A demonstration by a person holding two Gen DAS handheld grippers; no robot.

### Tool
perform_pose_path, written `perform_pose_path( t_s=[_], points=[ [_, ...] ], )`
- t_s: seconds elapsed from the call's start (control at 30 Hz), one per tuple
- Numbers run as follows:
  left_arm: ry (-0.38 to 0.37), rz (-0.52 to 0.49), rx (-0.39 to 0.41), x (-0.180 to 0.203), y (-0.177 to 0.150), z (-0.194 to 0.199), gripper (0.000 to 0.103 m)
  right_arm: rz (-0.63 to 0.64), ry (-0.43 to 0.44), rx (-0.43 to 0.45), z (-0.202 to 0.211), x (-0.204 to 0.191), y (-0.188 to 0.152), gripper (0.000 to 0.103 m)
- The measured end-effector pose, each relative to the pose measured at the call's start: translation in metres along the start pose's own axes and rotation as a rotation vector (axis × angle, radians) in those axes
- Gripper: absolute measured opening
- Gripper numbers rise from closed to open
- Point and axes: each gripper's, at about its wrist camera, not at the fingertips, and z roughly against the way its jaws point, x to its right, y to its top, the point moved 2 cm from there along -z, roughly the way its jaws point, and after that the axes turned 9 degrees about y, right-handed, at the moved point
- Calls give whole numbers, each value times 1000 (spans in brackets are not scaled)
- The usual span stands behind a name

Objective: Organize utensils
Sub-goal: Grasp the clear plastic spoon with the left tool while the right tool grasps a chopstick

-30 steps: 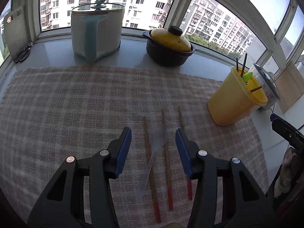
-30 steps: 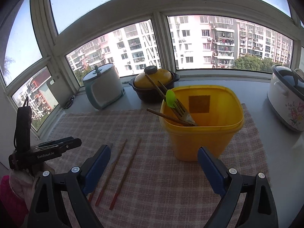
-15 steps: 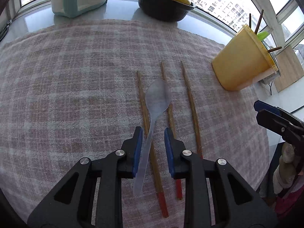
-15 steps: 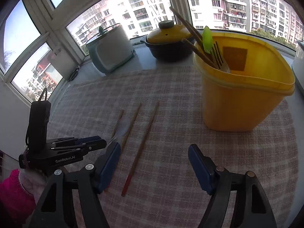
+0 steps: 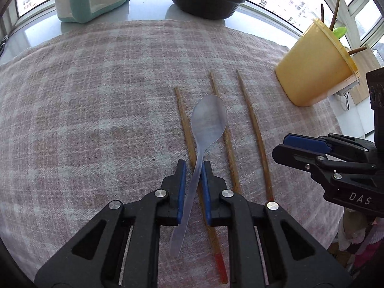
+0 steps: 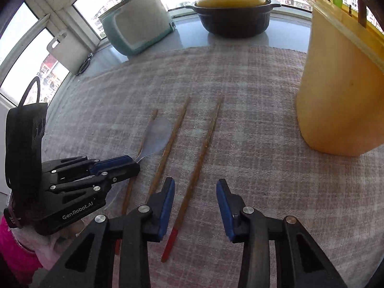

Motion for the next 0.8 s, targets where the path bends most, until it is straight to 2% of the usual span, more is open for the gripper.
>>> perform_pose_path(
  t_s=[0.13,0.57,0.63,0.7,0.8],
  points=[
    [-25,13,3,0,-1,2,6,2,-22,-27,-11,2,8,32],
    [-49,45,19,-4,-5,7,4,44,-96,-106,-40,-5,28,25],
    [-51,52,21,-6,-4,7,4,52,-111,-114,-44,-6,32,21],
    [-54,61,22,-8,-5,8,4,72,-143,-115,-46,-7,34,11],
    [-54,71,24,-9,-5,9,4,91,-156,-115,-47,-9,33,8]
  ],
)
